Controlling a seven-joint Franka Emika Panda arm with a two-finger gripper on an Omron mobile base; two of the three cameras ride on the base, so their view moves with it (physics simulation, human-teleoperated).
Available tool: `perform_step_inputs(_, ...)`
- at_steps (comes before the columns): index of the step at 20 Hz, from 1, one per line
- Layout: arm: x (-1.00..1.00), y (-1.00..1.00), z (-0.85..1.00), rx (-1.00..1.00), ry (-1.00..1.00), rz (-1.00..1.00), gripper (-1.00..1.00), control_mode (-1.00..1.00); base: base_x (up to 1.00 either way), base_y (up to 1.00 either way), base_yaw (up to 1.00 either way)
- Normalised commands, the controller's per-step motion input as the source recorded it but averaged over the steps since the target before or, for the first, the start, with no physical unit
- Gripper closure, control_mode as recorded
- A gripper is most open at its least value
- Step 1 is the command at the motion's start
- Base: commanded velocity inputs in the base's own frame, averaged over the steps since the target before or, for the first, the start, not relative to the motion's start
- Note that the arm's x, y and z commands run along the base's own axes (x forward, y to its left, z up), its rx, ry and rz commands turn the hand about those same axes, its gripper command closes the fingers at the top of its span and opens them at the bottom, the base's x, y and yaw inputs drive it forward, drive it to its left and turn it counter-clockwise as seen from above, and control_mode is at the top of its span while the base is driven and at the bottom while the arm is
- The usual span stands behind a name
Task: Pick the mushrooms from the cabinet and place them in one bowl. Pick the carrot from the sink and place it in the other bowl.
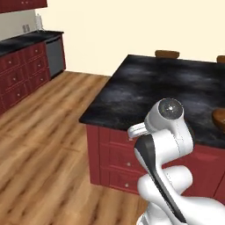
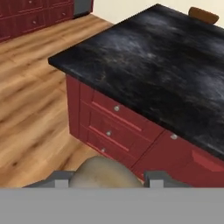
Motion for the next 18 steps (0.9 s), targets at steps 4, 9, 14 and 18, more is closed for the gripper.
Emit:
perform_step_inputs(4,0.0,0.0,0.0,0.0,0.0,0.0,1.0,1.0,0.0,0.0,-0.5)
perform_step_inputs(9,0.0,0.0,0.0,0.0,0.0,0.0,1.0,1.0,0.0,0.0,-0.5)
perform_step_inputs(14,0.0,0.0,0.0,0.0,0.0,0.0,1.0,1.0,0.02,-0.33,-0.08)
perform_step_inputs(18,0.0,0.0,0.0,0.0,0.0,0.0,1.0,1.0,0.14,-1.0,-0.11)
